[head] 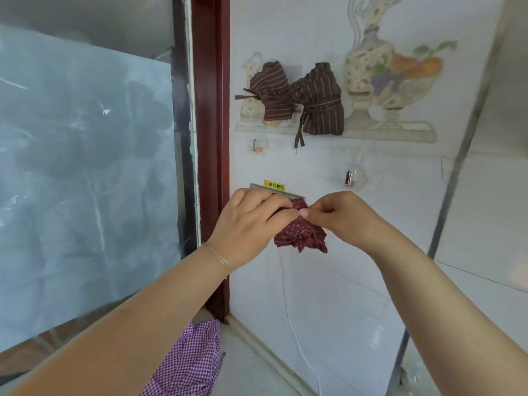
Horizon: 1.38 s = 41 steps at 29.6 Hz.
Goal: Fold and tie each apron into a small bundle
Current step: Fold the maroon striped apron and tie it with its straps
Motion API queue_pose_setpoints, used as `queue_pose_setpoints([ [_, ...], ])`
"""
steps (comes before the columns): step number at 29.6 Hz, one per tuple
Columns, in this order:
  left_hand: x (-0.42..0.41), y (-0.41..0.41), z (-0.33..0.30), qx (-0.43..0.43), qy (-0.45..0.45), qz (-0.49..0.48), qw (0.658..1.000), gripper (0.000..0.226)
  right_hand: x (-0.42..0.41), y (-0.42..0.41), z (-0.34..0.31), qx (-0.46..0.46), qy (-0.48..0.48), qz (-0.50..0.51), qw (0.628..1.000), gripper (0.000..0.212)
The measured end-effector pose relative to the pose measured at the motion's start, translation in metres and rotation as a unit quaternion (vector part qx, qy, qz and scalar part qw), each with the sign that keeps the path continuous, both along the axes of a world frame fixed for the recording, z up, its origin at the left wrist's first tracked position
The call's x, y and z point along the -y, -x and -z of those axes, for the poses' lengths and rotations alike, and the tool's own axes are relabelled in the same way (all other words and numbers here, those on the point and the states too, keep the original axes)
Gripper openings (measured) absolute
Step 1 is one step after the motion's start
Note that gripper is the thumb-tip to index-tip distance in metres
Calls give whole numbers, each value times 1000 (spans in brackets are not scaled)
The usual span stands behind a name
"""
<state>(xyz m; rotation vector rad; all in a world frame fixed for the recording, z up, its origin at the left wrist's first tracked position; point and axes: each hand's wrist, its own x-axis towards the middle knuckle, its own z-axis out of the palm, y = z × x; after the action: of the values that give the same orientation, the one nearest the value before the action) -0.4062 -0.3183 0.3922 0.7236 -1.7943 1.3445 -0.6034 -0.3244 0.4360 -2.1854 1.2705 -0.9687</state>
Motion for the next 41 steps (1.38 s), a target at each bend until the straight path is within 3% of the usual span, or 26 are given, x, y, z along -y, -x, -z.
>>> queue_pose_setpoints([
  [3,10,22,-16,13,21,-11,1000,19,4,21,-15,20,-25,9,999,38],
  [7,22,49,-44,-16,45,1,999,10,7,41,-46,95,-45,14,994,20],
  [10,29,66,-80,-27,57,12,998,23,11,54,-71,170,-49,3,984,9],
  [14,42,77,-123,-29,79,20,996,20,19,62,-102,238,-47,-16,970,25],
  [18,56,88,-146,-11,77,21,997,23,34,64,-119,281,-17,7,960,4],
  [23,73,103,-158,-23,56,27,998,34,52,72,-137,214,99,92,967,11],
  [26,79,112,-168,-41,43,31,998,38,59,79,-152,206,129,121,962,30],
  [30,83,118,-181,-65,17,21,998,43,70,81,-167,192,163,143,957,4],
  [33,84,121,-190,-70,-29,30,997,47,77,80,-177,134,201,195,951,9],
  [36,81,125,-198,-69,-86,21,994,49,79,82,-185,66,221,243,942,26],
  [39,77,129,-206,-76,-113,21,990,54,80,85,-195,19,223,270,936,8],
  [41,77,130,-211,-76,-134,22,988,54,81,84,-200,-5,209,284,936,16],
])
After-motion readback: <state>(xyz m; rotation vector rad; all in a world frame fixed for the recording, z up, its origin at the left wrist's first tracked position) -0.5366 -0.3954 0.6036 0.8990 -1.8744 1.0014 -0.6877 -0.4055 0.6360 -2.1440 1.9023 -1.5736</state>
